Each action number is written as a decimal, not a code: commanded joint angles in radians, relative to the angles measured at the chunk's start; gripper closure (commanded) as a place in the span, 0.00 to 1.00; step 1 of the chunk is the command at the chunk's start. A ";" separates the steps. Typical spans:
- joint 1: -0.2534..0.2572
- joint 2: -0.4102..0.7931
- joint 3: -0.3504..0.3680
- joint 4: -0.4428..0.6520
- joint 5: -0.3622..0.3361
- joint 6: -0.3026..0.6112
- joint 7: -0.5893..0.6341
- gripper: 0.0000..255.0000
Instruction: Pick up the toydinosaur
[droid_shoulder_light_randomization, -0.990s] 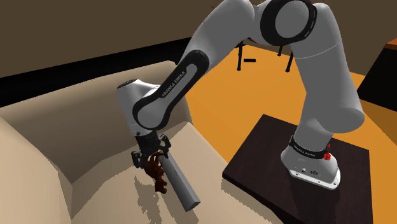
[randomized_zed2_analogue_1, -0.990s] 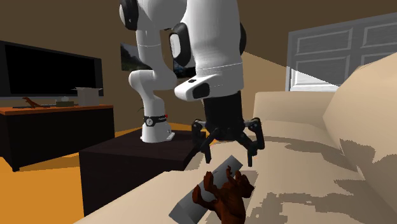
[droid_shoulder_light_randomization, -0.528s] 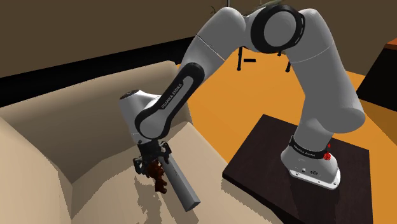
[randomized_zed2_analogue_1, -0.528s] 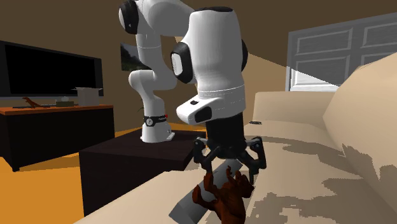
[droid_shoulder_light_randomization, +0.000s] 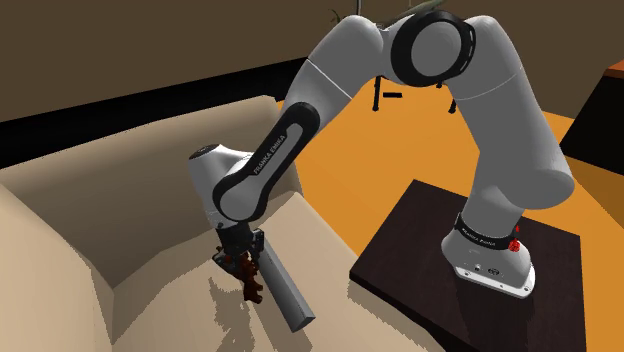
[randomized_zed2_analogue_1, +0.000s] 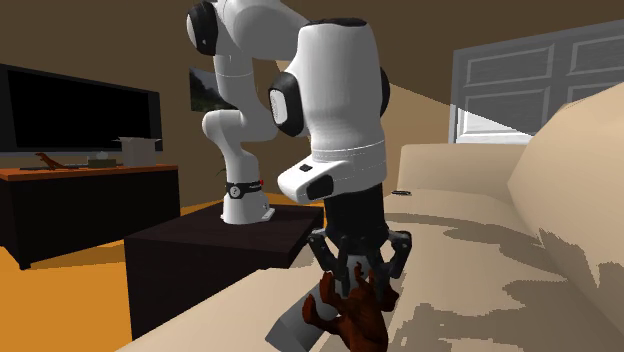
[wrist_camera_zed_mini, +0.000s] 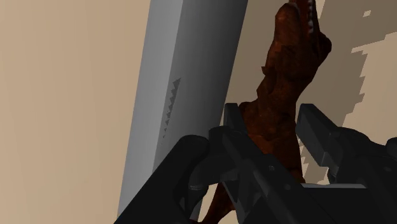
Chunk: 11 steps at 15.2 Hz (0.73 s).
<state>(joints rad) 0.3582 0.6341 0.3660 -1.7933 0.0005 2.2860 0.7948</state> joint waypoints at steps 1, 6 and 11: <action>0.000 0.002 0.000 0.000 0.000 0.000 0.000 1.00; -0.003 -0.020 0.005 -0.003 0.005 -0.017 0.001 1.00; -0.012 -0.065 0.015 0.000 0.017 -0.064 0.003 1.00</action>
<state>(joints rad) 0.3491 0.5838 0.3775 -1.7866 0.0136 2.2292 0.7968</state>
